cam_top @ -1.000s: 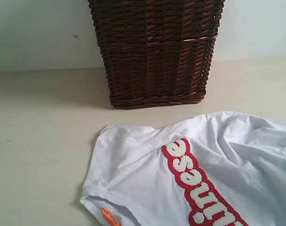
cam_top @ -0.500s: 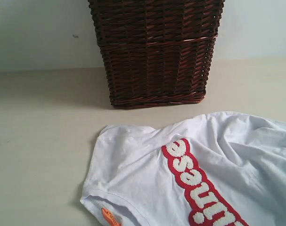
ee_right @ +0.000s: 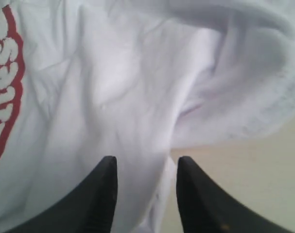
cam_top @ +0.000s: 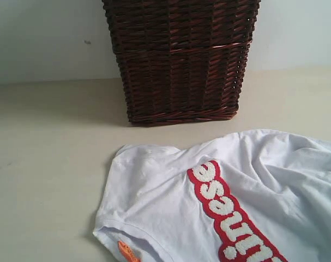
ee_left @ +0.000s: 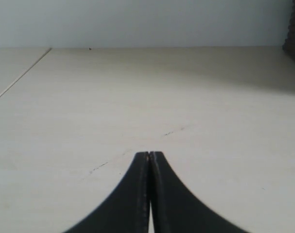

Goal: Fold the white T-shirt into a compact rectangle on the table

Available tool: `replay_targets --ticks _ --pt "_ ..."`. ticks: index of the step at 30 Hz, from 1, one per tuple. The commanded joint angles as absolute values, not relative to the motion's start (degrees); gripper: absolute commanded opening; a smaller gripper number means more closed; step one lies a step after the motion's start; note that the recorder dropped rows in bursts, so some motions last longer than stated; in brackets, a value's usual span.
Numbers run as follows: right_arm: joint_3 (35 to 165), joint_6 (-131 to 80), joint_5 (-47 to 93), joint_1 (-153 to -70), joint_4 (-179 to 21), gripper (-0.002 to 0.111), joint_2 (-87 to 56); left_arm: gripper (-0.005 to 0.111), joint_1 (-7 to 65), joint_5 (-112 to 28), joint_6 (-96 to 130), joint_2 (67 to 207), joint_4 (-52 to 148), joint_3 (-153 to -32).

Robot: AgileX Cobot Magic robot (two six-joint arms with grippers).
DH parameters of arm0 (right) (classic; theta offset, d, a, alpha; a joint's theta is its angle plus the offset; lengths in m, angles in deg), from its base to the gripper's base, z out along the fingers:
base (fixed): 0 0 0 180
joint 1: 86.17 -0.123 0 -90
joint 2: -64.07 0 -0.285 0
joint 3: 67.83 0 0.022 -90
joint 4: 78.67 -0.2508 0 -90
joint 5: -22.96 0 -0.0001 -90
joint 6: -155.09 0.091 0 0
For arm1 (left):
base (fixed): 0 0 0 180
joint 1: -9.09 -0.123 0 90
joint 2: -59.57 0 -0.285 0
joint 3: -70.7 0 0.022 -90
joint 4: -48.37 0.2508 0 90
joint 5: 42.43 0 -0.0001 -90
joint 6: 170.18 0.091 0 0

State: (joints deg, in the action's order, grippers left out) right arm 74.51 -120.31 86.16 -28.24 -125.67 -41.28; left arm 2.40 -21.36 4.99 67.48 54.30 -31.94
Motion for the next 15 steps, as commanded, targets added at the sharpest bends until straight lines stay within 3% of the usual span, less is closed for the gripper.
replay_targets --ticks 1,15 --pt "74.88 -120.41 81.74 -24.74 -117.21 0.039 -39.79 0.0 2.22 -21.73 5.07 67.36 54.05 -32.08" --pt "74.6 -122.51 81.45 -24.18 -123.08 0.039 -50.87 0.0 2.22 -21.73 5.07 67.36 54.05 -32.08"
